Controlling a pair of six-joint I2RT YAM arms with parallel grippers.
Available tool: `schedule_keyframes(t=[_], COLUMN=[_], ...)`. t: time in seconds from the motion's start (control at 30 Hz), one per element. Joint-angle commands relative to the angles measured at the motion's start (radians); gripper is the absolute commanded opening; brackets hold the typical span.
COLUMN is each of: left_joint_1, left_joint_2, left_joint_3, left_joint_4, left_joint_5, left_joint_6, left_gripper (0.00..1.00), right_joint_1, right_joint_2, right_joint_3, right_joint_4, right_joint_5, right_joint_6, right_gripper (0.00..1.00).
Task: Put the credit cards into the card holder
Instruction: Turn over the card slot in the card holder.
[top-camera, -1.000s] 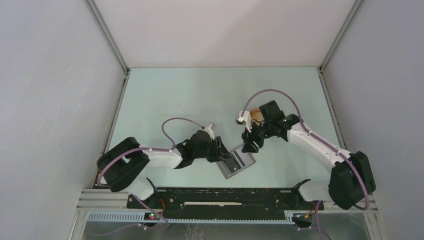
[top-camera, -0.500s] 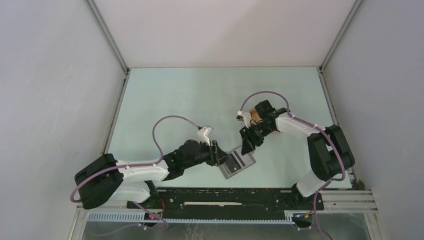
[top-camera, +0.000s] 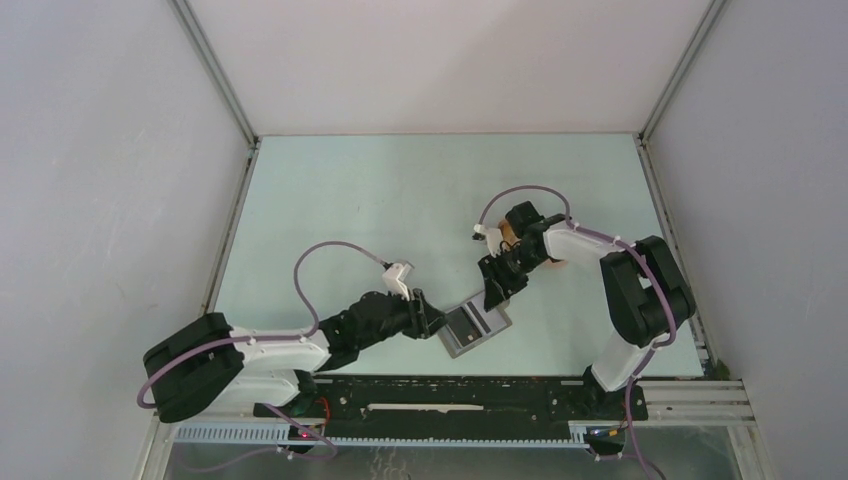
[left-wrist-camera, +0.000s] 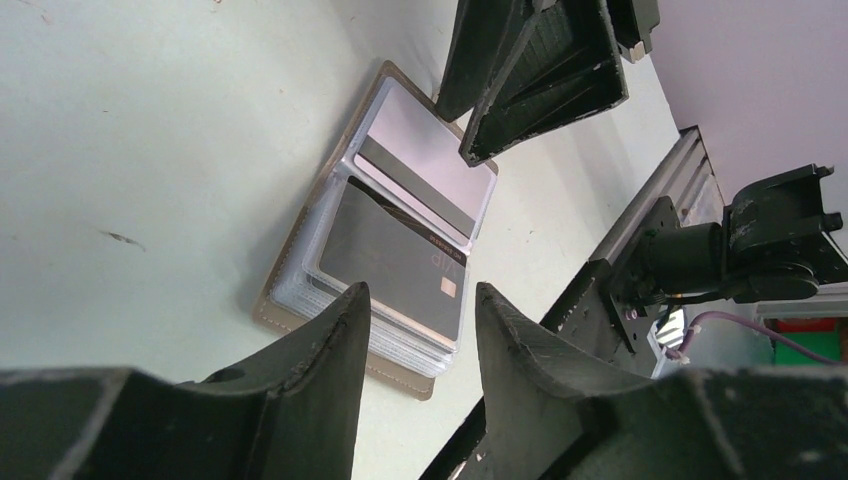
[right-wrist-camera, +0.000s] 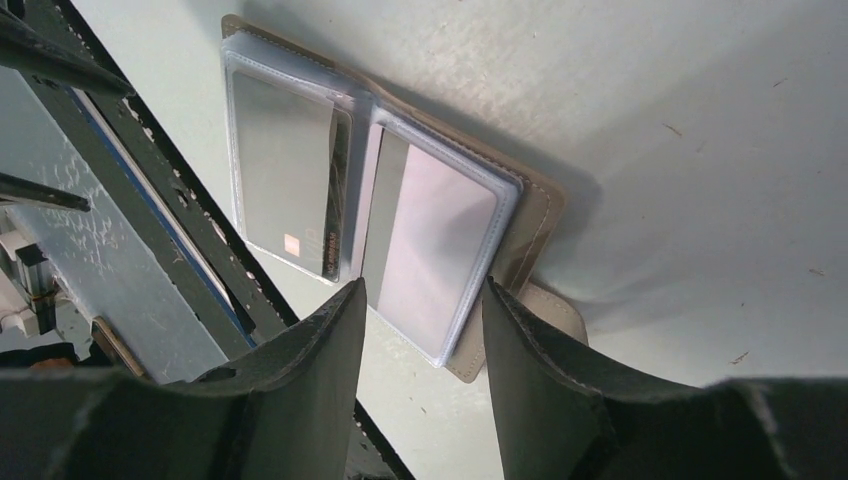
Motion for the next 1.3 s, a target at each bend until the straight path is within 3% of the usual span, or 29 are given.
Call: schedule_keyframes(t=[0.0, 0.97, 1.27], left_joint_1=[-0.015, -0.072, -0.072], left_joint_2=[-0.002, 0.219, 0.245], left_joint_3=[-0.023, 0.063, 0.096], left_joint_4=[0.041, 0.039, 0.001], left_joint_5=[-0.017, 0.012, 0.006], left_joint_6=[0.015, -0.04, -0.037], left_gripper=[0.48, 0.48, 0.47], right_joint_1=[-0.003, 0.0, -0.002], right_joint_2=[0.013, 0.067, 0.063], right_joint_3=[0.042, 0.061, 0.067], right_joint_4=[-0.014, -0.054, -0.076], right_joint_5=[0.017, 0.004, -0.072], right_joint_6=[0.021, 0.021, 0.009], right_gripper=[0.55, 0.5, 0.46])
